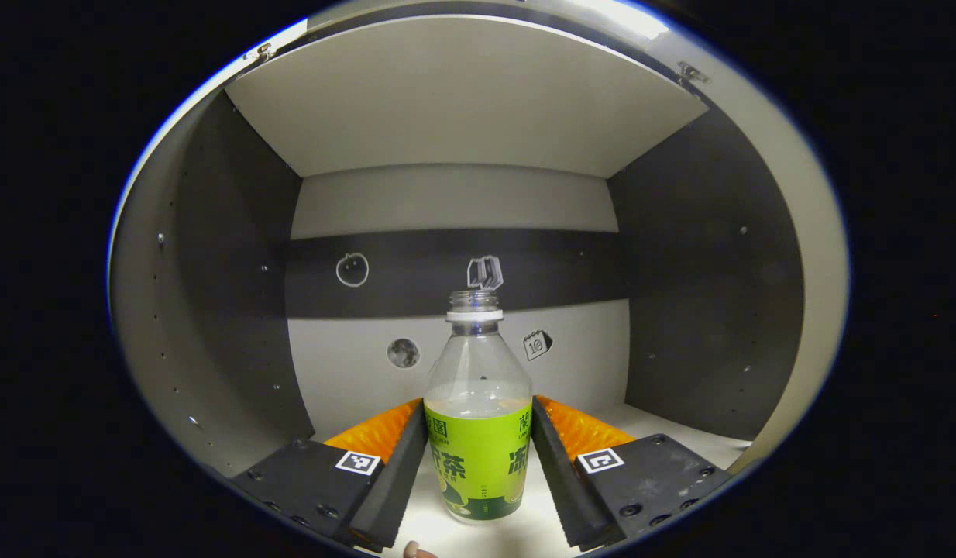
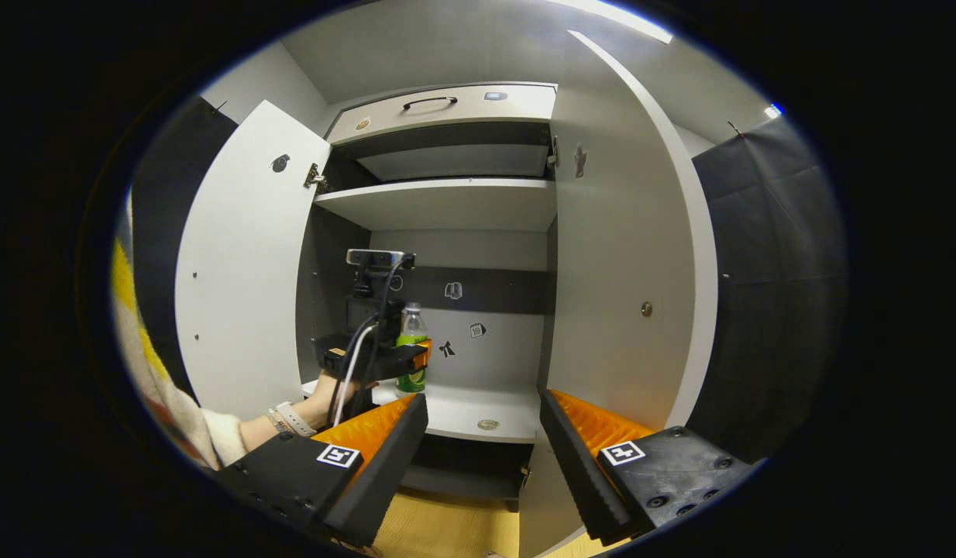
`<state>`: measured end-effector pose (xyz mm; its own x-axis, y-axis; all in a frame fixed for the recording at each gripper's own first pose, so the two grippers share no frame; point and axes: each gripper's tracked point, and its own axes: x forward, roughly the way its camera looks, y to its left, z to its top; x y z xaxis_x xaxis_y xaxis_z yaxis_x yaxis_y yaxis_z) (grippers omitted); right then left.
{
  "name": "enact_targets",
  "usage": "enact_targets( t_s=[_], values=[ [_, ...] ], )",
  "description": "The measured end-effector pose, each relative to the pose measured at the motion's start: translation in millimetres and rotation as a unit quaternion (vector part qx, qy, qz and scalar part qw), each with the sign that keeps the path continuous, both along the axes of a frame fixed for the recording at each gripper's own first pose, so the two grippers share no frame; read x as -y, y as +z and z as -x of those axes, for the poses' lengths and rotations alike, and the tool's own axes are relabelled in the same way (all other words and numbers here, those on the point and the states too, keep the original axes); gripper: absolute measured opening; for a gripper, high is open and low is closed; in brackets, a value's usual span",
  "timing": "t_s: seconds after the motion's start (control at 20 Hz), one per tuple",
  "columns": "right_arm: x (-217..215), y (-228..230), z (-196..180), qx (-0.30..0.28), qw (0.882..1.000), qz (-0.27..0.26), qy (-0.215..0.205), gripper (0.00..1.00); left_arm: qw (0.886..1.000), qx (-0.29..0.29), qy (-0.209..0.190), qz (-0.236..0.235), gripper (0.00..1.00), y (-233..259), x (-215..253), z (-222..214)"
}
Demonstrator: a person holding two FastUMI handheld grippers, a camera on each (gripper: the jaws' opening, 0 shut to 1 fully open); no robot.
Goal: Grasp the bottle in the cabinet with the left hand and place it on the coaster, then close the right door with the right hand and the left door with the left hand.
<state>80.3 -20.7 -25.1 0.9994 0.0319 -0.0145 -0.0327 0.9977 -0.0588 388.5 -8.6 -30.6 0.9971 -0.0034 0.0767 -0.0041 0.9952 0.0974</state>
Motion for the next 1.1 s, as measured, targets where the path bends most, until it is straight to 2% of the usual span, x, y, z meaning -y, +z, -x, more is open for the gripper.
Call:
enact_targets(
  t_s=[0.2, 0.55, 0.8, 1.1],
  values=[
    [-6.8, 1.5, 11.3, 0.001, 1.000, 0.008, 0.001, 0.97, 0.999, 0.015, -0.045, 0.011, 0.77, 31.4, 7.5, 62.9],
    [-27.0, 13.2, 56.5, 0.012, 1.000, 0.022, -0.004, 0.97, 0.997, 0.017, -0.070, 0.022, 0.78, 37.9, 9.5, 184.8],
    [-32.1, 13.1, 90.0, 0.012, 0.999, 0.035, -0.028, 0.96, 0.995, 0.001, -0.096, 0.014, 0.77, 1.2, 24.9, 266.8],
    [-27.4, -0.2, 103.0, 0.000, 0.998, 0.059, -0.027, 0.97, 0.991, -0.034, -0.115, 0.060, 0.77, -74.8, 34.8, 323.0]
  ],
)
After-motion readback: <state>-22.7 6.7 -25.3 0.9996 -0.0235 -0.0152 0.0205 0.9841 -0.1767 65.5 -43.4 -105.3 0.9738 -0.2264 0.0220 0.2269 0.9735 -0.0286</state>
